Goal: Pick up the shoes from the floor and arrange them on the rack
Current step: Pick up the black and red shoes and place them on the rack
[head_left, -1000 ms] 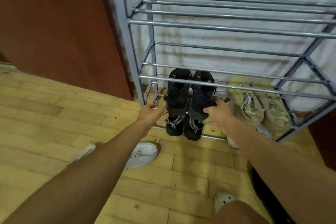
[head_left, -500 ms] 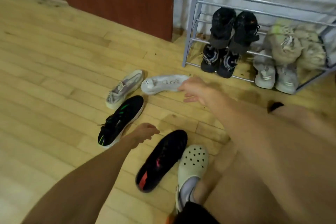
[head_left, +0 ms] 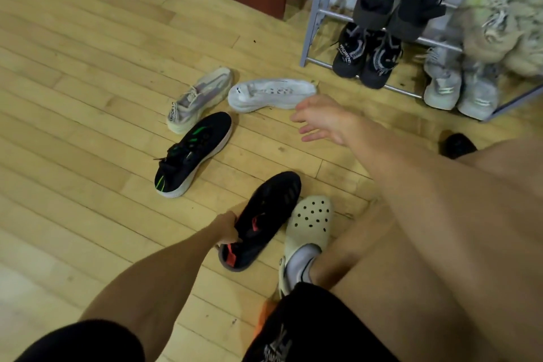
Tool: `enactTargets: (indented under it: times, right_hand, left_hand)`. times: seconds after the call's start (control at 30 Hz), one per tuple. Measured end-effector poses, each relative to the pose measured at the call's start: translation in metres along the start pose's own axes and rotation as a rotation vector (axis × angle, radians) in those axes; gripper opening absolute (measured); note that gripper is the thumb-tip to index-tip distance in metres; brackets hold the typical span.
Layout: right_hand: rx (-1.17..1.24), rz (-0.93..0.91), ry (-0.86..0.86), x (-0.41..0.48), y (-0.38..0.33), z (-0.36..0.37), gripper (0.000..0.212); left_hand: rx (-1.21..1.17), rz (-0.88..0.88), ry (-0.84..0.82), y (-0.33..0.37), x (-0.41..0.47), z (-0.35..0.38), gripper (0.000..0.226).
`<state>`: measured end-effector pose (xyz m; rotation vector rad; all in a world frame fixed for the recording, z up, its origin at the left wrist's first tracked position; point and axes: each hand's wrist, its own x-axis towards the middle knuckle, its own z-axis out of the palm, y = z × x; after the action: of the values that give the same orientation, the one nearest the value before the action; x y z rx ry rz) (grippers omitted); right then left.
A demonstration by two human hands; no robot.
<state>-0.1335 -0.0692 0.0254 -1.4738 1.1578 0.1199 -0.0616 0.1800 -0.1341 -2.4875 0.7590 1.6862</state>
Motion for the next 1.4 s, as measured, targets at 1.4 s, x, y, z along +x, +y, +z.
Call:
enactTargets:
  times: [1.4]
  right_hand:
    - [0.423, 0.051, 0.259, -0.188, 0.198, -0.328, 0.042]
  left_hand:
    - [-0.300, 0.428, -0.190, 0.472, -0.190, 0.047, 0.036]
